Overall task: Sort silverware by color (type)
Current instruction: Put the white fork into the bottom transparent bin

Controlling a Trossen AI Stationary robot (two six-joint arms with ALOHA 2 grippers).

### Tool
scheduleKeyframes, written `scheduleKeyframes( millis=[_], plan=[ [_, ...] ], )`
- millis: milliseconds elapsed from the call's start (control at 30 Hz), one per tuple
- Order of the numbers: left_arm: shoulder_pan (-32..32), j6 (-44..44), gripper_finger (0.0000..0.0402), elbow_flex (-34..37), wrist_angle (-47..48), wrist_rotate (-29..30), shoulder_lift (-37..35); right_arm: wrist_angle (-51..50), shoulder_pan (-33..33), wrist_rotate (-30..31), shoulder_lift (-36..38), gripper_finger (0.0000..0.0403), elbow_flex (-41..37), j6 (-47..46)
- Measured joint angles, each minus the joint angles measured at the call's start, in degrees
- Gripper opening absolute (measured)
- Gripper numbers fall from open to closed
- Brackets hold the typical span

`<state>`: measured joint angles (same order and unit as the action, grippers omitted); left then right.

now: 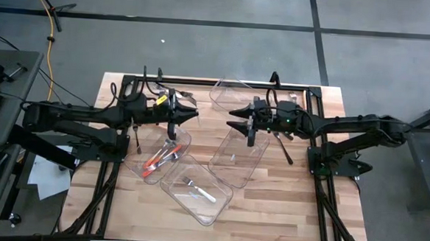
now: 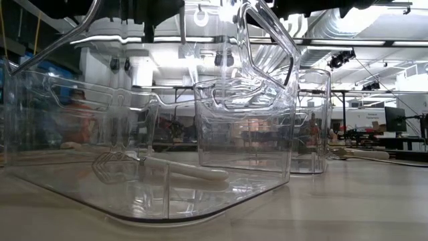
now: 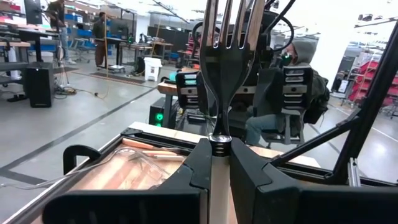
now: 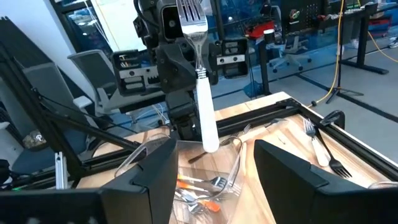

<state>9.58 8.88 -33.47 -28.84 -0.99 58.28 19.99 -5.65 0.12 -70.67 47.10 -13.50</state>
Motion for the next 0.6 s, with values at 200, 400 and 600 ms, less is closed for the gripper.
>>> scheduleKeyframes(
  millis=[200,400,600],
  plan=[
    [-3.00,-3.16,0.0014,-2.37,5.18,0.03,0.00,0.07,0.00,0.02,0.00,0.0195,0.01,-1.06],
    [-12.48,-13.59,0.0014,-14.01,30.30,0.72,1.33,0.02,0.00,0.02,0.00,0.0195,0.00,-1.00],
    [-23.02,-15.52,0.0014,-24.02,47.95,6.58,7.82,-0.01,0.00,0.02,0.02,0.0195,0.01,0.83]
  ],
)
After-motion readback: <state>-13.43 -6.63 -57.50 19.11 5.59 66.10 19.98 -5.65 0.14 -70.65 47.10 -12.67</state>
